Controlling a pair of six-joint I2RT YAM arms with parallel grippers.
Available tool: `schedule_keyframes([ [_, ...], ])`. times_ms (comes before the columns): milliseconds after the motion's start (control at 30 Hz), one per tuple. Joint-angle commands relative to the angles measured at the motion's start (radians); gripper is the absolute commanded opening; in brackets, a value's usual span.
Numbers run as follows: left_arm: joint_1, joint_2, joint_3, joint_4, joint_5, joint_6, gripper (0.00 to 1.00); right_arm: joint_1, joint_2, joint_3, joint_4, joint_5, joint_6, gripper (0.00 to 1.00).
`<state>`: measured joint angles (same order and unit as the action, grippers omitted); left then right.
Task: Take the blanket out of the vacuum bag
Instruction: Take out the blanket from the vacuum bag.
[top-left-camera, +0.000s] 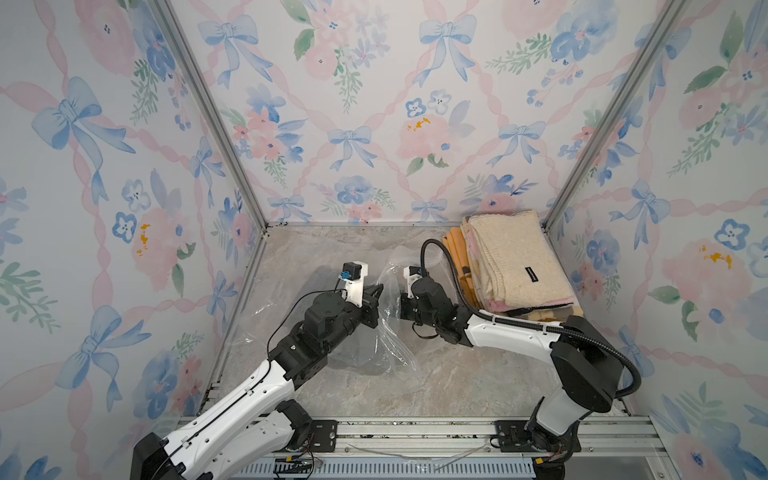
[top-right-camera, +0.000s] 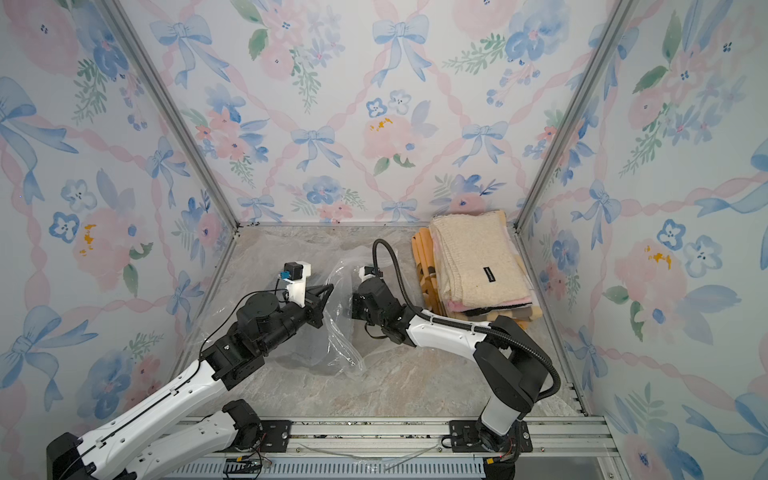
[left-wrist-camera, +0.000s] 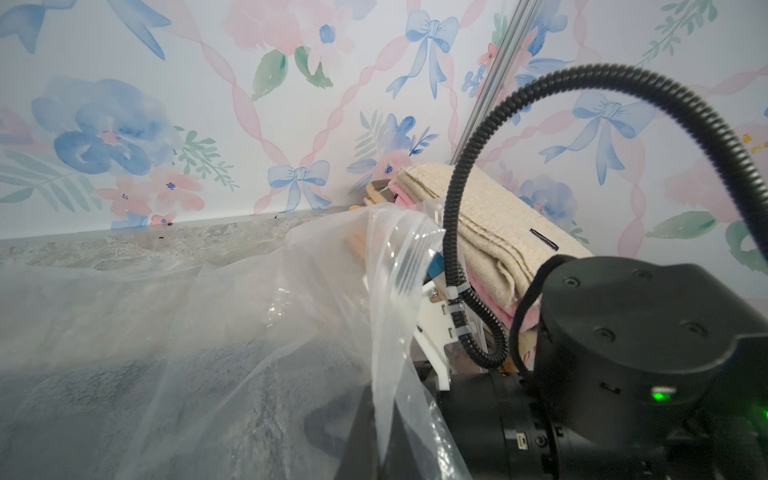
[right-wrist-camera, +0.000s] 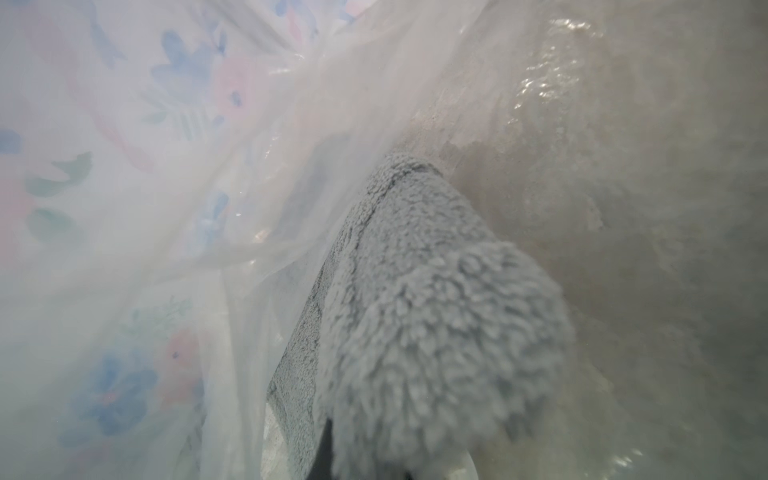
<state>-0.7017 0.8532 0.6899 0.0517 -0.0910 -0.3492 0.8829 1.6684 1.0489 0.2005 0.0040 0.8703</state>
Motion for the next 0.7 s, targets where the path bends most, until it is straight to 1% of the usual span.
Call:
schedule_keyframes([
  [0,0.01,-0.026,-0.029,-0.033,-0.007,0.004,0.0,-0.04,-0.051,0.097,-0.082,-0.013,-0.085,0.0],
  [100,0.025,-0.042,-0.039,-0.038,0.016,0.001,0.0,-0.093,-0.034,0.12,-0.109,-0.025,-0.094,0.0],
  [167,0.03,-0.047,-0.044,-0.027,0.056,0.002,0.0,-0.128,0.009,0.155,-0.114,-0.08,-0.087,0.0],
  [200,0.03,-0.048,-0.044,-0.02,0.075,0.004,0.0,-0.138,0.033,0.181,-0.127,-0.099,-0.095,0.0],
  [267,0.03,-0.045,-0.043,-0.019,0.094,0.003,0.0,-0.146,0.056,0.23,-0.156,-0.101,-0.121,0.0],
  [367,0.031,-0.036,-0.041,-0.026,0.094,0.004,0.0,-0.168,0.081,0.312,-0.185,-0.146,-0.137,0.0],
  [467,0.031,-0.031,-0.046,-0.02,0.059,-0.008,0.0,-0.174,0.074,0.375,-0.253,-0.168,-0.161,0.0],
  [533,0.033,-0.022,-0.047,-0.012,0.02,-0.023,0.0,-0.164,0.053,0.371,-0.289,-0.163,-0.169,0.0],
  [667,0.035,0.024,-0.035,0.043,0.013,-0.039,0.0,-0.116,0.002,0.276,-0.266,-0.143,-0.112,0.0],
])
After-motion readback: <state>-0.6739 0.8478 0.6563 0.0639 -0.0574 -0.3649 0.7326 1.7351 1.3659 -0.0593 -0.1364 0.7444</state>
